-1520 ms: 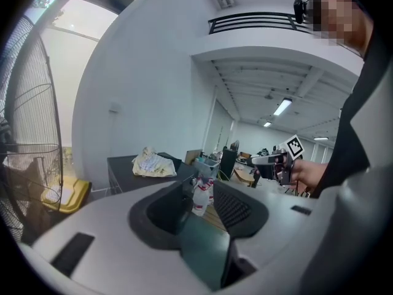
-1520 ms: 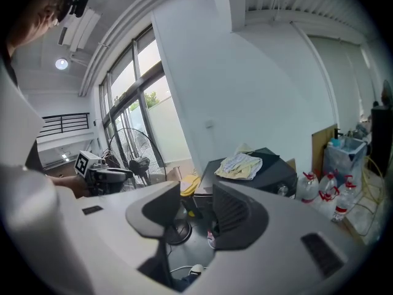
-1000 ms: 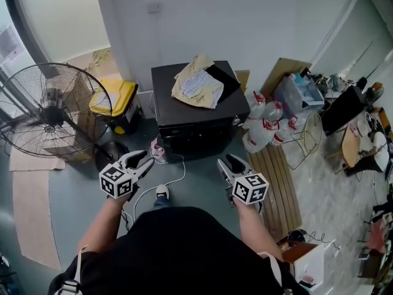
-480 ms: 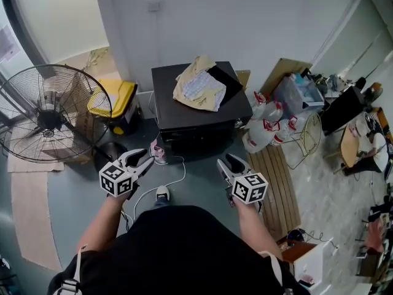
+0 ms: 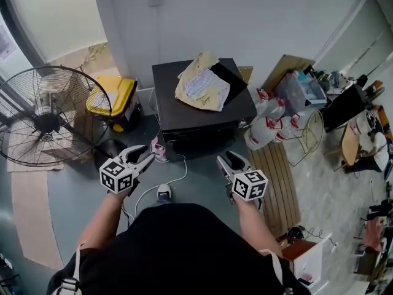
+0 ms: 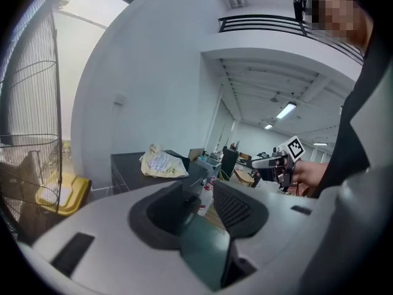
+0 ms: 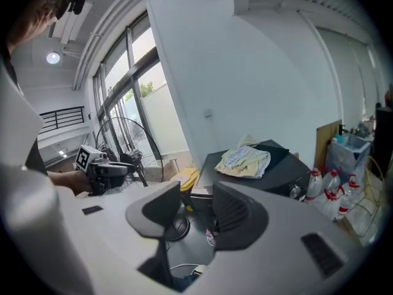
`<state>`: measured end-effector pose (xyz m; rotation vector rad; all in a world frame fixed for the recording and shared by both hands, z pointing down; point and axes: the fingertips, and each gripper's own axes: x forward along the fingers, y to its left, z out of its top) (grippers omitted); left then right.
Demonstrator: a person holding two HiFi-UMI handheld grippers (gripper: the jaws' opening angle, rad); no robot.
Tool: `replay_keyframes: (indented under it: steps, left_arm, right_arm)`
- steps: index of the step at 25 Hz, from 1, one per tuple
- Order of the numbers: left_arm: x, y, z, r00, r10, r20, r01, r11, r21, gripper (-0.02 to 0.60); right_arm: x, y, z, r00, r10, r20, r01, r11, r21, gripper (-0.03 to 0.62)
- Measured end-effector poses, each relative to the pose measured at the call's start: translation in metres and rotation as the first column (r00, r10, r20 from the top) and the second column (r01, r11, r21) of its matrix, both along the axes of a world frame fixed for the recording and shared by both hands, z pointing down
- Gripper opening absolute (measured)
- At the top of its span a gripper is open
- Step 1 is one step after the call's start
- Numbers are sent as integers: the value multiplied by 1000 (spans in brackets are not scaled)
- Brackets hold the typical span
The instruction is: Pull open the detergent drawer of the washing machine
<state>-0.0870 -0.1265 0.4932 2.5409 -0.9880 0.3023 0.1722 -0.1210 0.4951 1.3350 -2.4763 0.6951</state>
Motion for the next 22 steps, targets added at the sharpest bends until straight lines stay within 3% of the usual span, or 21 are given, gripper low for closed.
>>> replay_keyframes:
  steps: [22]
  left_arm:
    - [-13, -58, 48, 999, 39, 4, -38, 996, -83, 163]
  right_arm:
    - [-21, -56, 57, 998, 1, -65, -8, 995, -103, 167]
